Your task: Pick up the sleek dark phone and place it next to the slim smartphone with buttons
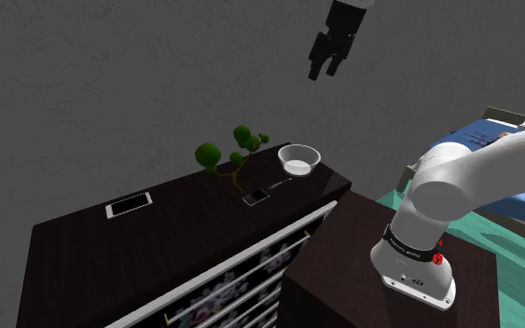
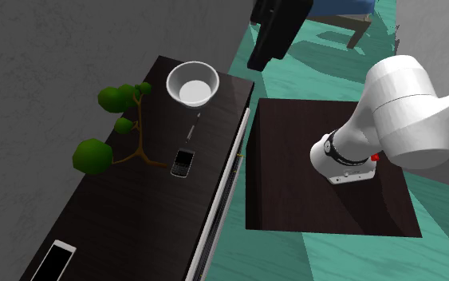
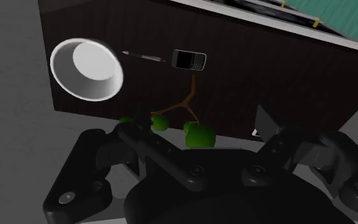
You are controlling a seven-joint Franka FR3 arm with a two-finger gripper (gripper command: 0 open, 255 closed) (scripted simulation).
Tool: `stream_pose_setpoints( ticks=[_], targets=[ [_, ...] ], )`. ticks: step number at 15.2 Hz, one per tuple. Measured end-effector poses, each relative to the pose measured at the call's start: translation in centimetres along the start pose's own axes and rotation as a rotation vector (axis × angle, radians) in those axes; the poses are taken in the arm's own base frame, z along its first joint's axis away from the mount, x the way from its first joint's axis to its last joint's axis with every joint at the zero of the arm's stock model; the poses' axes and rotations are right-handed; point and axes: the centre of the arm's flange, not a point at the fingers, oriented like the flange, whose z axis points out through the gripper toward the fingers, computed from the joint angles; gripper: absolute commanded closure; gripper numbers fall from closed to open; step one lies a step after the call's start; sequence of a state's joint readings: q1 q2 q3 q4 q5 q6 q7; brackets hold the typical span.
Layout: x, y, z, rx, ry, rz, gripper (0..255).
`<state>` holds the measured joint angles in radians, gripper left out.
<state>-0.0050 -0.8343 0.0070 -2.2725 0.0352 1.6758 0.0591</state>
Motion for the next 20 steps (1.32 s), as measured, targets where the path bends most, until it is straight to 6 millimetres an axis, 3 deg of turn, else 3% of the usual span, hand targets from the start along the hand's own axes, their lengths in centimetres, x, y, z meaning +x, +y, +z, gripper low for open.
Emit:
stream_pose_setpoints(
  ticks=[2, 5, 20],
  targets=[
    [0.2, 0.2, 0.6, 0.002, -0.002, -0.018, 0],
    [0.9, 1.0, 3.9, 0.010, -0.013, -0.117, 0],
    [6.1, 2.8, 23.0, 0.058, -0.072, -0.712, 0]
  ],
)
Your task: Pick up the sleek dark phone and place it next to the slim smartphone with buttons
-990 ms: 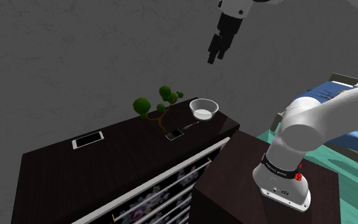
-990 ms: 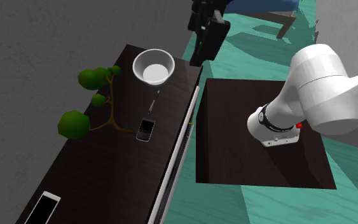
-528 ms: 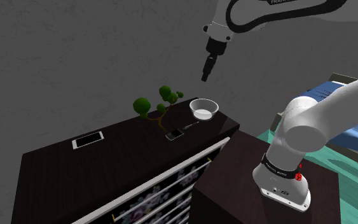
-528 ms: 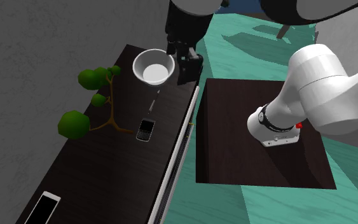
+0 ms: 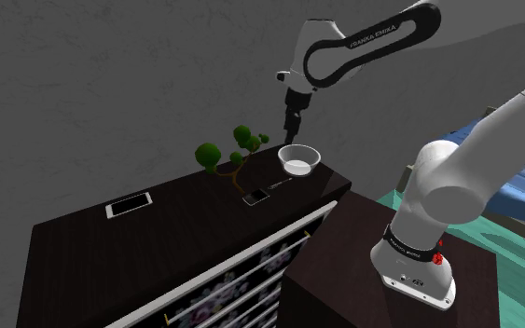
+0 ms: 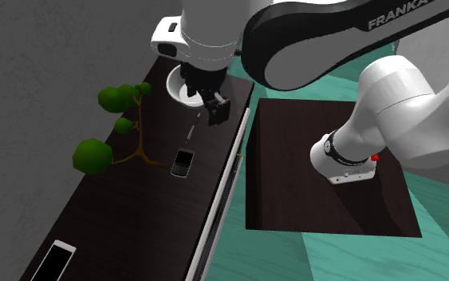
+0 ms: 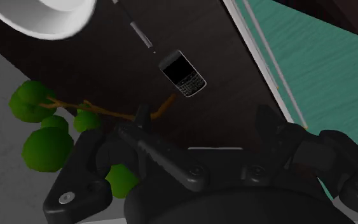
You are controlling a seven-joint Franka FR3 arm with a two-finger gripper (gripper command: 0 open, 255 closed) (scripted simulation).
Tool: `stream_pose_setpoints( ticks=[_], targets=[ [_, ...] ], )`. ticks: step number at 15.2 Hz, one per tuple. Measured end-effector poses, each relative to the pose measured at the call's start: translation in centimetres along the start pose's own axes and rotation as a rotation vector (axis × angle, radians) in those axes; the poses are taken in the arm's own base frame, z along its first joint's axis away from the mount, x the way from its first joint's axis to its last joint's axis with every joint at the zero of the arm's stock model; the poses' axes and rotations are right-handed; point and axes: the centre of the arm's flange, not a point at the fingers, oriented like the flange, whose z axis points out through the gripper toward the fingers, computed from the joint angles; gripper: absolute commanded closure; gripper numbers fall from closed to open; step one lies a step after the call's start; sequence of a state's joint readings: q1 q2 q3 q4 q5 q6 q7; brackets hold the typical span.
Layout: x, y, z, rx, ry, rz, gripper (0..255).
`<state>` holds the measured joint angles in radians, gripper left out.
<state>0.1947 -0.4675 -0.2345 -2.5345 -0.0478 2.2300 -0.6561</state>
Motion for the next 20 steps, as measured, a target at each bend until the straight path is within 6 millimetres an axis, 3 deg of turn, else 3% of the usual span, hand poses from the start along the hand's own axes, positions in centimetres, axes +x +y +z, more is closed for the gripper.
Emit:
stream_pose_setpoints(
  ticks=[11, 20],
  targets=[
    [3.6, 1.9, 14.5, 0.034, -0.043, -0.437, 0],
    [6.4, 2.1, 26.2, 0.062, -0.079, -0.798, 0]
  ],
)
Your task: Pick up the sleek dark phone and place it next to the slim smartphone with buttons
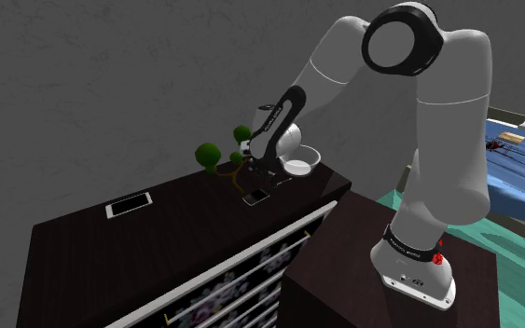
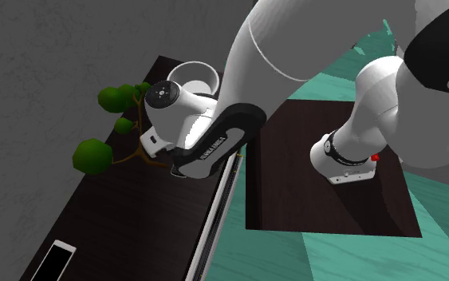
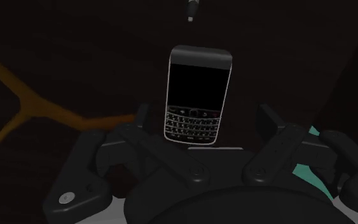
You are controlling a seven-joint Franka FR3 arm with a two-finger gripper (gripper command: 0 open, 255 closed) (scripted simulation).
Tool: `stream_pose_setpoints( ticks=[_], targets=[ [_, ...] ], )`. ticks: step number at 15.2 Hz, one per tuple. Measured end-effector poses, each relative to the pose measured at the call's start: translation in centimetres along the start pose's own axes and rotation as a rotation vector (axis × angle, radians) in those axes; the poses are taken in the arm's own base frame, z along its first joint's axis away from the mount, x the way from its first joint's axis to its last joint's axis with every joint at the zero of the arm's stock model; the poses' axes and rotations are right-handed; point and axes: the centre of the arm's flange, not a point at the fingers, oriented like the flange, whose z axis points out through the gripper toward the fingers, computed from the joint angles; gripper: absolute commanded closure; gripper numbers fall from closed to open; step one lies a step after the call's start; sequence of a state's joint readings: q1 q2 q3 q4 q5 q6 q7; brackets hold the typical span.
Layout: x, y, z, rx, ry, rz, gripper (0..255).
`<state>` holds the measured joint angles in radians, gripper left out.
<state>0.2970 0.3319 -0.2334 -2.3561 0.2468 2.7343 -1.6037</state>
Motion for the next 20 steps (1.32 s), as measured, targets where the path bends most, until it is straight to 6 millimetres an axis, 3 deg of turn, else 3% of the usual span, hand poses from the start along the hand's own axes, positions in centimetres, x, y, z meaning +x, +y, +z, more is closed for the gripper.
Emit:
stream_pose_setpoints(
  ticks=[8, 15, 16, 20],
  targets=[
    [0.2, 0.4, 4.9, 0.005, -0.005, -0.055, 0],
    [0.3, 0.3, 5.6, 0.005, -0.005, -0.055, 0],
    [0.3, 0.3, 5.6, 0.005, -0.005, -0.055, 255],
    [0.3, 0.3, 5.5, 0.005, -0.004, -0.054, 255]
  ],
)
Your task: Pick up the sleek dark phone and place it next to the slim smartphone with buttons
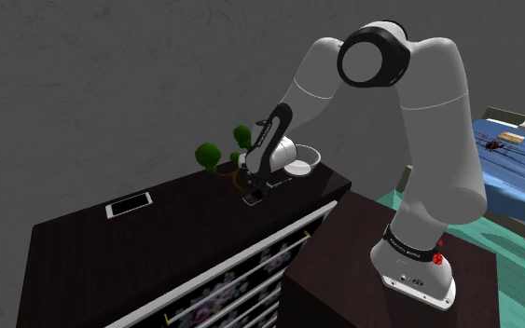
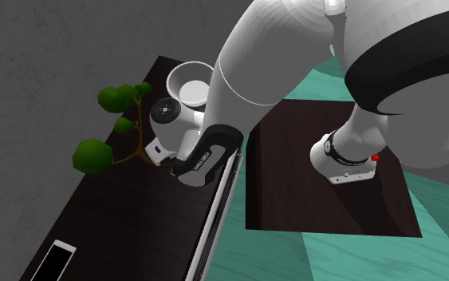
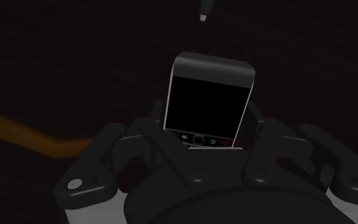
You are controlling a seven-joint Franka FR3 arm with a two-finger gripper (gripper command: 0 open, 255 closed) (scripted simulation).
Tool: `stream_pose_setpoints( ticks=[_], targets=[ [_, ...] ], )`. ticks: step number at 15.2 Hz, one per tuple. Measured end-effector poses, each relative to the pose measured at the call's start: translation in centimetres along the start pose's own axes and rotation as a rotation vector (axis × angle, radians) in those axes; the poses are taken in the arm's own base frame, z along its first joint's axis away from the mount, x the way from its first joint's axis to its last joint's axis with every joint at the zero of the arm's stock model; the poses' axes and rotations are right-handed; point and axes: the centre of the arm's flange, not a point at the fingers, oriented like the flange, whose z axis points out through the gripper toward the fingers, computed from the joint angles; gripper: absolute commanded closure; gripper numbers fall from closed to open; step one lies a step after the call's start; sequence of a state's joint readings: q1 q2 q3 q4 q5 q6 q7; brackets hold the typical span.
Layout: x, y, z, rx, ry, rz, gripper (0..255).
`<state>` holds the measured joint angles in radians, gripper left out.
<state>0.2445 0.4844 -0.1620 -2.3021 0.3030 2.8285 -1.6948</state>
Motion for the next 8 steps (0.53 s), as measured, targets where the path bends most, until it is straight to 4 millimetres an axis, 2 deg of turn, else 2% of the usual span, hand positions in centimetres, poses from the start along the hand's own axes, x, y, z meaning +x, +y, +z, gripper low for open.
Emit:
stream_pose_setpoints(
  ticks=[6, 8],
  targets=[
    [0.00, 0.01, 0.00, 0.000, 0.000, 0.000, 255],
    [0.02, 0.04, -0.57, 0.000, -0.001, 0.000, 255]
  ],
)
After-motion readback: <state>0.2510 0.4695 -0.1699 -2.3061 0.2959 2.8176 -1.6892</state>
